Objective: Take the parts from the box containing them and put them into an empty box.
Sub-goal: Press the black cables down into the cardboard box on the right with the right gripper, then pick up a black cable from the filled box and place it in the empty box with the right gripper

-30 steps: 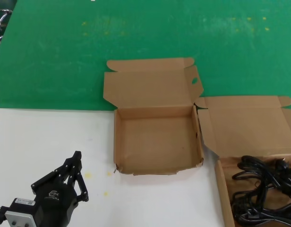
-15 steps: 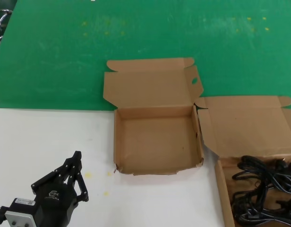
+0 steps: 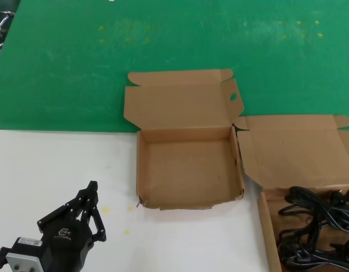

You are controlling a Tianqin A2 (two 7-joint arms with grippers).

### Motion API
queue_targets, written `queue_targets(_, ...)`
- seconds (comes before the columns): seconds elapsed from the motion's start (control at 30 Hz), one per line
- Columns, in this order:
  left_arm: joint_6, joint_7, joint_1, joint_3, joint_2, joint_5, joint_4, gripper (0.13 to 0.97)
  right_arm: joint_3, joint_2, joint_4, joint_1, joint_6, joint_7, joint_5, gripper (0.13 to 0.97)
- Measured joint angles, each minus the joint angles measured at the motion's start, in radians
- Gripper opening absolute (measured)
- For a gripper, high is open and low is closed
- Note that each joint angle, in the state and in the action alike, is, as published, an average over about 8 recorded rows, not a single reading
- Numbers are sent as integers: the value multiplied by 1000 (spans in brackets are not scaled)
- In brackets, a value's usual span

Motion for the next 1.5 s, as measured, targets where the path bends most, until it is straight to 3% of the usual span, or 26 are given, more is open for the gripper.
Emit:
queue_targets(0.2,0,0,0,0,0,0,0,132,-5,-6,-11,-3,8,-11,0,683)
queue_targets(0.5,0,0,0,0,0,0,0,132,-11,-12,-25,-4,22,-30,-3,601)
queue_targets(1.07,0,0,0,0,0,0,0,132,-14,-21,-47,3,44,-62,-2,287)
queue_targets(1.37,0,0,0,0,0,0,0,132,-12,-15,-32,9,35,-65,2,190)
queue_targets(1.5,0,0,0,0,0,0,0,132,-8,-10,-10,21,19,-58,8,190)
